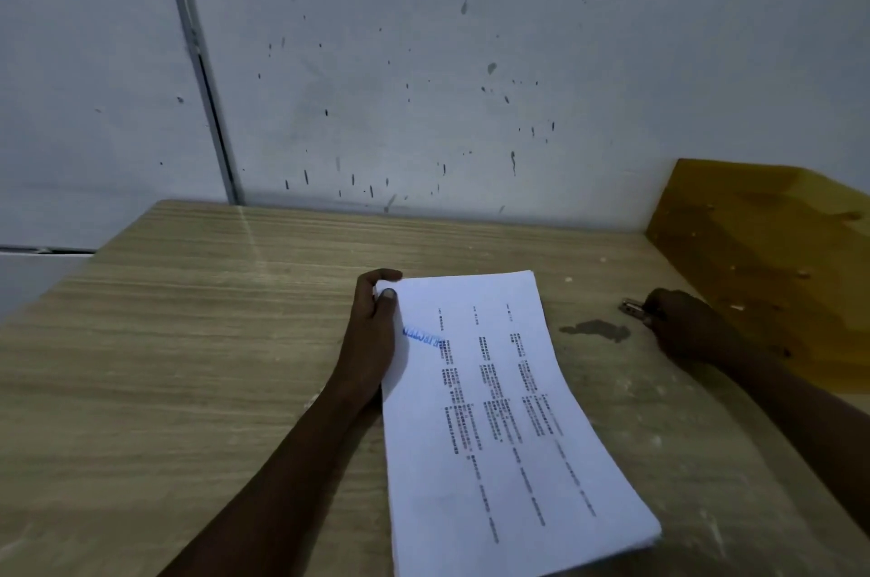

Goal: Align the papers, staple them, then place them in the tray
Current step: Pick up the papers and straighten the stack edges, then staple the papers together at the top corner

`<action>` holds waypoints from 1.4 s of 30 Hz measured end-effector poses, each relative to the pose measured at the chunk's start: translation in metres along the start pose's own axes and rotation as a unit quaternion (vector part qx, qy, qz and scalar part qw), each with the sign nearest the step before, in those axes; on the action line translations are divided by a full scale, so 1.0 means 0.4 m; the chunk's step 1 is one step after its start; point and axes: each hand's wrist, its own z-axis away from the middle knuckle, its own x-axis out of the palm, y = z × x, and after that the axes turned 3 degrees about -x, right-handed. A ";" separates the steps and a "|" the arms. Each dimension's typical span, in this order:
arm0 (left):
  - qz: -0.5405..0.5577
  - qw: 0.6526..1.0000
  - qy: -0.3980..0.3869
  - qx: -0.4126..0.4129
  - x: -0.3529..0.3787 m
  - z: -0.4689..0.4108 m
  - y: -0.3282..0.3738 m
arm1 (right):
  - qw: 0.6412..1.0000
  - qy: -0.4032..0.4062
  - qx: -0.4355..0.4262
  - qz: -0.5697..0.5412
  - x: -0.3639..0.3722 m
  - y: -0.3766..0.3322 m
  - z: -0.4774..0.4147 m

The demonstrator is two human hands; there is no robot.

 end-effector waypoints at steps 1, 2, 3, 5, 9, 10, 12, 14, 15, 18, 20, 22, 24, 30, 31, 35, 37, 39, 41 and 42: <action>0.000 1.000 -0.002 -0.001 0.000 0.001 -0.001 | 1.000 0.024 0.007 0.010 -0.001 -0.007 0.007; -0.001 1.000 -0.003 -0.002 0.000 0.002 -0.003 | 0.999 0.051 0.010 0.011 0.000 -0.017 0.015; -0.002 1.000 -0.002 0.000 0.000 0.002 -0.003 | 0.997 0.079 0.016 -0.014 0.001 -0.037 0.026; -0.004 1.000 -0.002 0.003 0.000 0.000 -0.003 | 0.977 0.138 0.007 -0.163 -0.003 -0.096 0.050; 0.002 1.000 -0.008 0.005 0.001 -0.003 -0.004 | 0.825 0.074 0.076 -0.555 -0.041 -0.243 0.092; 0.004 1.000 -0.008 0.006 0.002 -0.002 -0.004 | 0.796 0.036 0.085 -0.598 -0.051 -0.273 0.104; 0.009 1.000 -0.006 0.008 0.001 0.001 -0.002 | 0.792 -0.019 0.059 -0.607 -0.051 -0.311 0.120; 0.018 1.000 -0.003 0.005 -0.001 0.002 -0.001 | 0.805 -0.044 0.025 -0.591 -0.045 -0.329 0.127; 0.020 1.000 -0.002 0.005 -0.003 0.002 0.001 | 0.806 -0.046 0.015 -0.590 -0.040 -0.334 0.128; 0.023 1.000 -0.004 -0.002 -0.003 0.003 0.004 | 0.784 -0.045 -0.007 -0.619 -0.033 -0.344 0.129; 0.032 0.999 -0.003 -0.005 -0.003 0.003 0.007 | 0.781 -0.028 -0.011 -0.624 -0.027 -0.349 0.130; 0.030 1.000 0.001 0.003 -0.003 0.007 0.010 | 0.777 -0.017 -0.021 -0.629 -0.022 -0.356 0.135; 0.027 1.000 0.000 0.013 -0.003 0.008 0.013 | 0.765 -0.010 -0.034 -0.643 -0.021 -0.364 0.141; -0.013 0.985 -0.015 0.173 -0.008 -0.017 0.156 | 0.747 0.094 -0.107 -0.650 -0.144 -0.382 0.147; -0.032 0.978 -0.019 0.203 -0.008 -0.025 0.209 | 0.742 0.119 -0.124 -0.648 -0.181 -0.387 0.149; -0.057 0.943 -0.014 0.328 -0.001 -0.032 0.404 | 0.703 0.200 -0.178 -0.659 -0.328 -0.406 0.167; -0.051 0.931 -0.009 0.361 0.002 -0.030 0.450 | 0.689 0.235 -0.199 -0.656 -0.379 -0.413 0.180; -0.039 0.926 -0.003 0.376 0.002 -0.013 0.470 | 0.686 0.258 -0.216 -0.645 -0.406 -0.419 0.196; -0.036 0.926 0.003 0.376 -0.001 -0.001 0.457 | 0.695 0.263 -0.223 -0.631 -0.402 -0.422 0.207; -0.040 0.928 0.007 0.369 -0.002 0.006 0.441 | 0.700 0.258 -0.225 -0.627 -0.390 -0.423 0.210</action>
